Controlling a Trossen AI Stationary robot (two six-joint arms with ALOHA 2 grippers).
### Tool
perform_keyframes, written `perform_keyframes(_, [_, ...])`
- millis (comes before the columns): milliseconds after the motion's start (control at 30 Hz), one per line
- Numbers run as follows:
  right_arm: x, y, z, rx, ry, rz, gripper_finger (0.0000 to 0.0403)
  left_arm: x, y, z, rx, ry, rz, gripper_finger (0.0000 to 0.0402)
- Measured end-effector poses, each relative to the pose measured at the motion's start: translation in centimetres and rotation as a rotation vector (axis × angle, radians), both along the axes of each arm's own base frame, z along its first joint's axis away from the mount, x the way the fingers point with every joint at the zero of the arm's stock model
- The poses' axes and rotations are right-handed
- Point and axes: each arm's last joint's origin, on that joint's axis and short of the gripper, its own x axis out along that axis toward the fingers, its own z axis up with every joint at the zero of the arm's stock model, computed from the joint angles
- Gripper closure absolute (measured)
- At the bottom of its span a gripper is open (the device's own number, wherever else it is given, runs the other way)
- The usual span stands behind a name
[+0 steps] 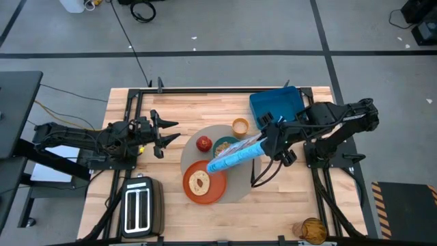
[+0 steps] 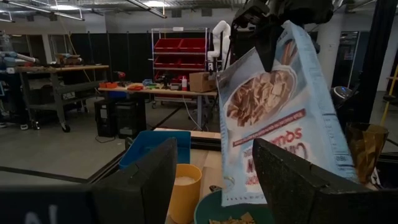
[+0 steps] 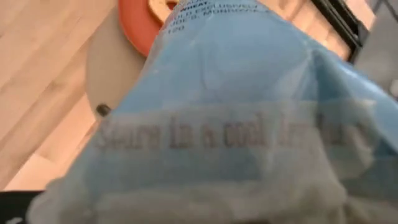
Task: Arrange a breakfast setting
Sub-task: Pour the cereal into the blue bowl
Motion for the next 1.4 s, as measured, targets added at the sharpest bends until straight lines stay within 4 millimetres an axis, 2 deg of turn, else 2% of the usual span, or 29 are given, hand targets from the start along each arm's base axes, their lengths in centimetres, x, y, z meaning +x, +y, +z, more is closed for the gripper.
perform_keyframes(333, [-0.1,0.0,0.0,0.053,0.013,0.008,0.0249,0.0,0.0,0.0,0.0,-0.001,0.0,0.0184])
perform_keyframes(433, [-0.6,-0.4,0.5,0.093,-0.009,0.001,0.0249,0.0,0.0,0.0,0.0,0.0,0.0,0.0184])
perform_keyframes(533, [-1.5,-1.5,1.2,0.119,-0.08,-0.029,0.0249,0.0,0.0,0.0,0.0,0.0,0.0,0.0184])
perform_keyframes(633, [-2.6,-2.9,1.1,0.131,-0.129,-0.081,0.0249,0.0,0.0,0.0,0.0,0.0,0.0,0.0184])
perform_keyframes(867, [-6.7,-5.4,0.4,0.227,-0.35,-0.148,0.0249,0.0,0.0,0.0,-0.014,-0.005,-0.002,0.0184])
perform_keyframes(1067, [-9.4,-7.0,-1.3,0.273,-0.592,-0.22,0.0249,0.0,0.0,0.1,-0.286,-0.073,-0.047,0.0184])
perform_keyframes(1267, [-10.6,-7.7,-3.6,0.361,-0.634,-0.246,0.0249,-0.1,0.0,0.4,-0.299,-0.11,-0.053,0.0184])
perform_keyframes(1400, [-10.5,-7.9,-4.7,0.406,-0.795,-0.213,0.0249,-0.1,0.0,0.5,-0.275,-0.12,-0.051,0.0184])
